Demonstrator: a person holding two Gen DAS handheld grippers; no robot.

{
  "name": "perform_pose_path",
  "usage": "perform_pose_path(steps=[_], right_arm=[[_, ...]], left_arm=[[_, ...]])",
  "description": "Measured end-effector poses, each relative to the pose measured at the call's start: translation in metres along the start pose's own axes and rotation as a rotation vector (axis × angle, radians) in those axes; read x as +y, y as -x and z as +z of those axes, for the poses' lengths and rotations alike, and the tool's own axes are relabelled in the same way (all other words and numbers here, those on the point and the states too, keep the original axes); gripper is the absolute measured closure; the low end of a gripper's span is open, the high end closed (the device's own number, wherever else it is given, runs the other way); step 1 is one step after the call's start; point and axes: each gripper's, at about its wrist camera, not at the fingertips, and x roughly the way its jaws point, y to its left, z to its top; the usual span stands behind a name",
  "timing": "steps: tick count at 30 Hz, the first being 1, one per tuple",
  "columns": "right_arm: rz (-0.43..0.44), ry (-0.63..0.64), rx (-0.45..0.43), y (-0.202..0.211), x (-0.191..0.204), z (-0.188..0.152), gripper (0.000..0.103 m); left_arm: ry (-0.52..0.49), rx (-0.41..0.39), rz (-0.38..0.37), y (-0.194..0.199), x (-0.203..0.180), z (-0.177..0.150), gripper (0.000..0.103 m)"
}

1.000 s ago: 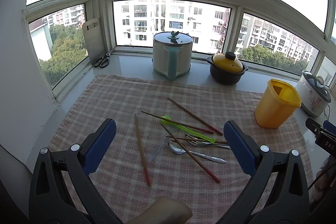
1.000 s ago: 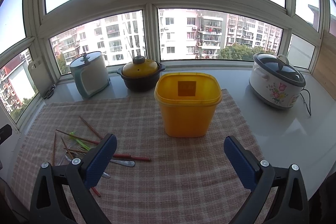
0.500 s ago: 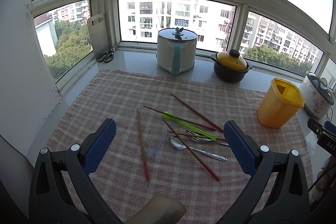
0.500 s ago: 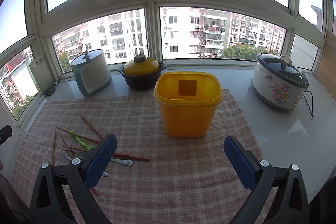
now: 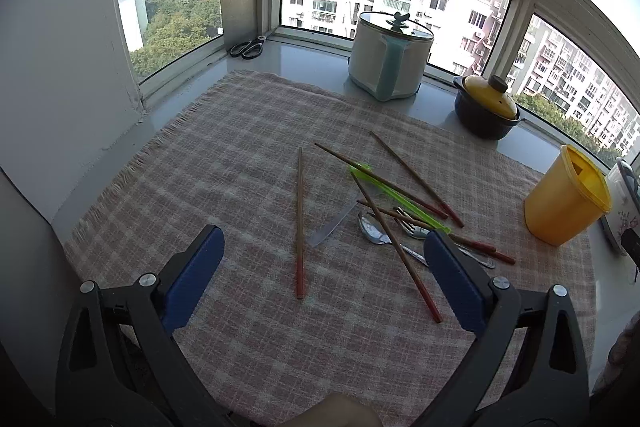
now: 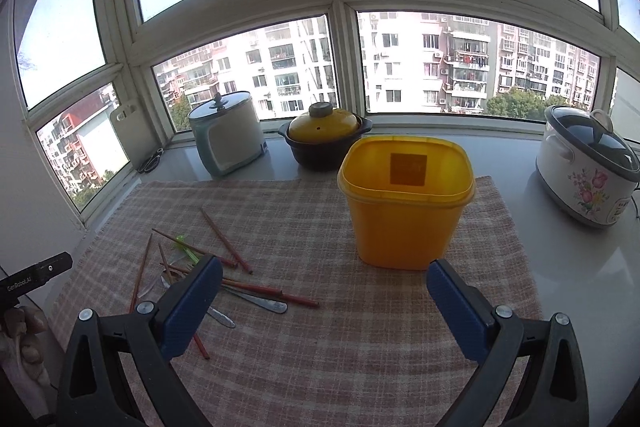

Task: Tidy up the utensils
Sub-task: 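Close the left tool on a red-tipped wooden chopstick while the right tool grasps another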

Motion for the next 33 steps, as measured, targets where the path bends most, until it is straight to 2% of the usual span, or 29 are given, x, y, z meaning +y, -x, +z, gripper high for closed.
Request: perform_pose_path(steps=[2, 4, 8, 9, 11, 13, 16, 18, 23, 27, 33], right_arm=[[0.011, 0.022, 0.005, -0.005, 0.002, 0.002, 0.0], [0.014, 0.055, 0.012, -0.012, 0.007, 0.003, 0.0], [0.068, 0.12, 0.064, -0.025, 0.022, 0.008, 0.0], [0.092, 0.132, 0.071, -0.028, 0.027, 0.008, 0.0], [0.14, 0.153, 0.084, -0.034, 0.038, 0.009, 0.0], [0.164, 0.168, 0.098, -0.042, 0.048, 0.01, 0.0], [0.189, 0.184, 0.137, -0.058, 0.062, 0.013, 0.001], [0.189, 0.2, 0.161, -0.07, 0.071, 0.016, 0.004], [0.174, 0.214, 0.223, -0.108, 0.091, 0.027, 0.012], [0.165, 0.237, 0.287, -0.143, 0.108, 0.031, 0.023], [0.195, 0.272, 0.405, -0.196, 0.131, 0.035, 0.036]], left_arm=[[0.007, 0.009, 0.006, -0.002, 0.005, -0.005, 0.005], [0.018, 0.037, 0.012, -0.007, 0.011, -0.008, 0.013], [0.1, 0.098, -0.038, -0.021, 0.029, -0.01, 0.021], [0.11, 0.108, -0.049, -0.025, 0.033, -0.009, 0.028], [0.108, 0.124, -0.071, -0.034, 0.038, -0.007, 0.033], [0.096, 0.147, -0.09, -0.046, 0.041, -0.005, 0.043], [0.082, 0.193, -0.145, -0.067, 0.046, 0.0, 0.047], [0.066, 0.213, -0.165, -0.078, 0.049, 0.004, 0.05], [0.043, 0.249, -0.205, -0.107, 0.059, 0.017, 0.05], [0.033, 0.268, -0.214, -0.129, 0.067, 0.025, 0.05], [0.058, 0.341, -0.248, -0.165, 0.068, 0.033, 0.067]])
